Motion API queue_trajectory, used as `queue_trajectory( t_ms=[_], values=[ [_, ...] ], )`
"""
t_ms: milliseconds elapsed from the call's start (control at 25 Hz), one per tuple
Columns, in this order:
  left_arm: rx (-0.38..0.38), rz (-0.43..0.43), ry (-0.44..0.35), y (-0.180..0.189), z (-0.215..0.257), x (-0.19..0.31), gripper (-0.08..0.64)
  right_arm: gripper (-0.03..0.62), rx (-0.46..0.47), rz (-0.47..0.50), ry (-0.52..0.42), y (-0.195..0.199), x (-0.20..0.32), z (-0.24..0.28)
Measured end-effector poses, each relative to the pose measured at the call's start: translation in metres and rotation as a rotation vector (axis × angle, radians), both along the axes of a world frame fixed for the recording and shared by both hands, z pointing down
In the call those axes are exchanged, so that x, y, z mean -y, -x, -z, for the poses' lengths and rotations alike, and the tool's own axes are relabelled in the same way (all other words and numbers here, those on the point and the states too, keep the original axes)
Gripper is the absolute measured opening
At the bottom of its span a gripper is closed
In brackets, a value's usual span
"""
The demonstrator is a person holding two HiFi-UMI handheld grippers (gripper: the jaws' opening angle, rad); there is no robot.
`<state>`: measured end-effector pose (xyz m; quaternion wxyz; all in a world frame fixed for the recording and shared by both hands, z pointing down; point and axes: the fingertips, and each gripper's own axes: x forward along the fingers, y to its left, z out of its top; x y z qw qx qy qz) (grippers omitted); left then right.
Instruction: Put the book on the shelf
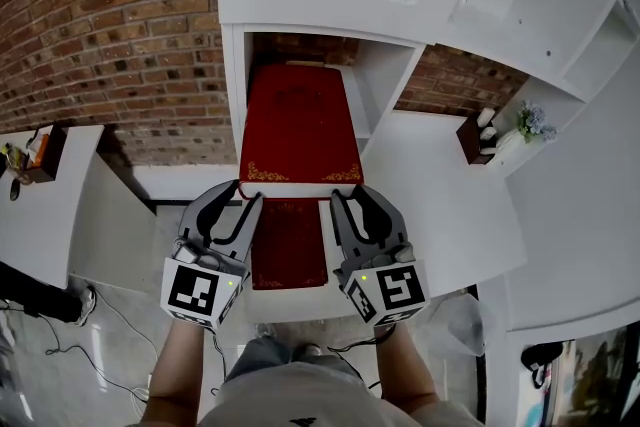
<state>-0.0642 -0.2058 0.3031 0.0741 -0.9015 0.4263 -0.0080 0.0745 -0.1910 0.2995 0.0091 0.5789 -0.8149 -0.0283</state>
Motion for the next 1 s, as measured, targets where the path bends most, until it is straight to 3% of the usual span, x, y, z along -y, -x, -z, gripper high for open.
queue_trajectory(
  t_ms=[200, 800, 1000],
  values=[
    [0.026, 0.0, 0.042, -0.001, -0.011, 0.01, 0.135, 0.121, -0.001, -0.006, 0.012, -0.002, 0.011, -0.006],
    [0.013, -0.007, 0.03, -0.004, -0.015, 0.041, 0.124, 0.121, 0.001, -0.027, 0.04, -0.005, 0.042, -0.019],
    [0.046, -0.004, 0.086, -0.003, -0.023, 0.046, 0.124, 0.121, 0.003, -0.03, 0.042, -0.006, 0.049, -0.02]
  ],
)
